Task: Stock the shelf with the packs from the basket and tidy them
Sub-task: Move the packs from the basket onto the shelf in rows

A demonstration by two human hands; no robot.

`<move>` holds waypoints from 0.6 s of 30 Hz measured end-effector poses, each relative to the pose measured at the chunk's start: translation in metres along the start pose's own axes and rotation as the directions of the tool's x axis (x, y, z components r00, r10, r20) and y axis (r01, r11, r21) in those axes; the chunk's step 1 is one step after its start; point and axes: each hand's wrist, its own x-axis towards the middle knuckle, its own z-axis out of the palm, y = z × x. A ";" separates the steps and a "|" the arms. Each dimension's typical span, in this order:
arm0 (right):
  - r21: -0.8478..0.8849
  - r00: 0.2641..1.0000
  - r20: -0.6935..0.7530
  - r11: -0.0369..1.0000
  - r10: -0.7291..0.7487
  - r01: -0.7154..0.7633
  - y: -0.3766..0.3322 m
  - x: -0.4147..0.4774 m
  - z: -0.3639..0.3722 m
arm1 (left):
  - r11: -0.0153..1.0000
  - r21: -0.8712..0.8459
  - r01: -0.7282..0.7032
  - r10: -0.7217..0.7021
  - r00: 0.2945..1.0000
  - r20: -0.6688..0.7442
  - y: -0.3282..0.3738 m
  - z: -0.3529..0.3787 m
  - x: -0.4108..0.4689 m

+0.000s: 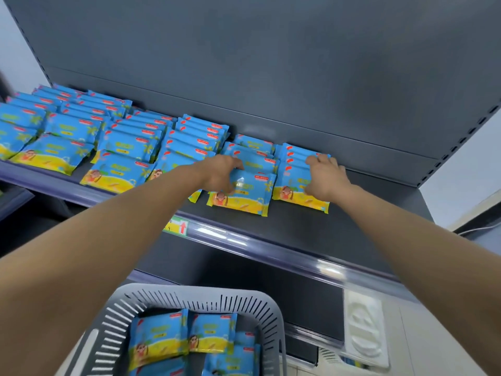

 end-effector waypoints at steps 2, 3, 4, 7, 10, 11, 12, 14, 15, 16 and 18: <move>0.009 0.997 -0.078 1.000 -0.014 0.015 0.004 -0.006 0.000 | 0.997 0.077 -0.017 0.021 0.999 -0.051 0.000 0.003 0.003; 0.025 0.992 -0.126 0.999 -0.023 0.026 0.006 -0.010 -0.001 | 0.992 0.123 -0.022 0.031 0.997 -0.074 0.000 0.004 0.004; 0.048 0.985 -0.171 0.998 -0.029 0.038 0.007 -0.015 -0.002 | 0.987 0.158 -0.022 0.036 0.995 -0.091 0.001 0.005 0.005; 0.095 0.964 -0.261 0.993 -0.048 0.075 0.006 -0.033 -0.009 | 0.982 0.191 -0.007 0.033 0.991 -0.131 0.003 0.010 0.004; 0.107 0.946 -0.314 0.987 -0.082 0.121 -0.005 -0.053 -0.013 | 0.975 0.220 -0.006 0.051 0.979 -0.197 0.004 0.015 -0.004; 0.116 0.939 -0.330 0.983 -0.094 0.139 -0.009 -0.060 -0.013 | 0.977 0.215 -0.017 0.065 0.973 -0.221 0.004 0.016 -0.009; 0.130 0.931 -0.349 0.979 -0.105 0.159 -0.013 -0.065 -0.014 | 0.980 0.198 -0.035 0.083 0.966 -0.244 0.005 0.015 -0.013; 0.170 0.895 -0.420 0.957 -0.147 0.237 -0.024 -0.082 -0.014 | 0.985 0.150 -0.090 0.132 0.946 -0.297 0.006 0.014 -0.029; 0.190 0.863 -0.473 0.936 -0.178 0.297 -0.031 -0.091 -0.013 | 0.985 0.124 -0.122 0.157 0.929 -0.335 0.004 0.015 -0.038; 0.203 0.827 -0.521 0.911 -0.210 0.359 -0.041 -0.102 -0.010 | 0.984 0.092 -0.151 0.175 0.910 -0.376 0.001 0.018 -0.051; 0.219 0.773 -0.574 0.859 -0.270 0.463 -0.063 -0.125 0.002 | 0.980 0.025 -0.197 0.187 0.873 -0.450 -0.010 0.031 -0.080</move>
